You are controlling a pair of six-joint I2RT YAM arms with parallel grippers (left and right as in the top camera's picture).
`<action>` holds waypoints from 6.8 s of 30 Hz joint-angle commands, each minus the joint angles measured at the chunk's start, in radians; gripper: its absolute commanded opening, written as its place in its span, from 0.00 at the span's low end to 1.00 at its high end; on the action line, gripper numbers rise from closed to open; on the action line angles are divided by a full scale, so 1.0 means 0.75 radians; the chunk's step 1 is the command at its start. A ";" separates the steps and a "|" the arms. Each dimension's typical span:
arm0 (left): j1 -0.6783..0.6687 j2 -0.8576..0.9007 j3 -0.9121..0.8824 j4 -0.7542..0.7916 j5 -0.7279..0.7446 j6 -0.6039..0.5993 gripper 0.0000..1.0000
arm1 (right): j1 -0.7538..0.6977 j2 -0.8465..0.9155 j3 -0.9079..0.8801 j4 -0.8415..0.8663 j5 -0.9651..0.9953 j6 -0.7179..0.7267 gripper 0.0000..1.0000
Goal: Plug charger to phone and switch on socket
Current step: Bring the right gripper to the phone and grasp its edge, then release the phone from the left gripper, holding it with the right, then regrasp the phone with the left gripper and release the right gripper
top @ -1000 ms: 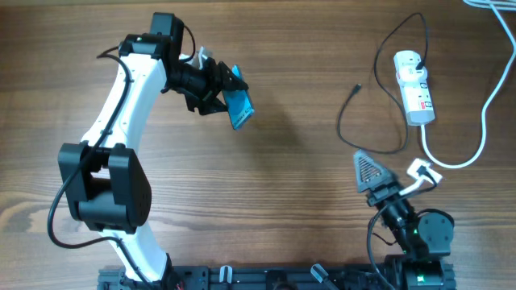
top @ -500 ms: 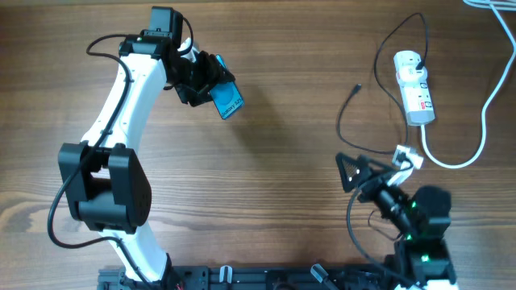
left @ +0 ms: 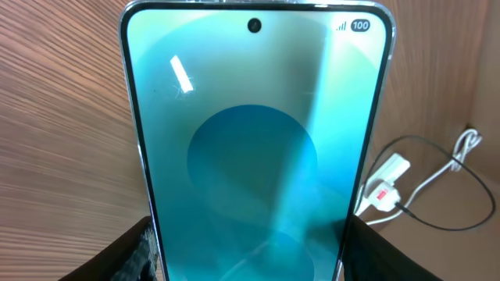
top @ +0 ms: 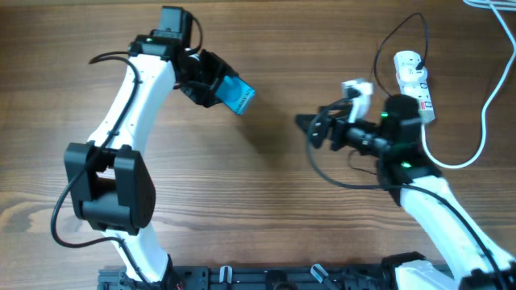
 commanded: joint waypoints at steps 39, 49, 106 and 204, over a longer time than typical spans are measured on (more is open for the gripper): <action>-0.343 -0.051 0.028 0.149 0.261 -0.219 0.46 | 0.244 0.174 0.019 0.253 0.518 0.397 0.60; -0.373 -0.051 0.028 0.148 0.260 -0.208 0.46 | 0.244 0.174 0.019 0.252 0.517 0.401 0.43; 0.870 -0.472 0.028 -0.409 0.259 0.598 0.94 | 0.250 0.174 0.019 0.357 0.012 2.204 0.04; 0.275 -0.323 -0.437 0.287 1.048 0.481 0.04 | 0.250 0.173 0.019 -0.094 0.421 0.656 0.60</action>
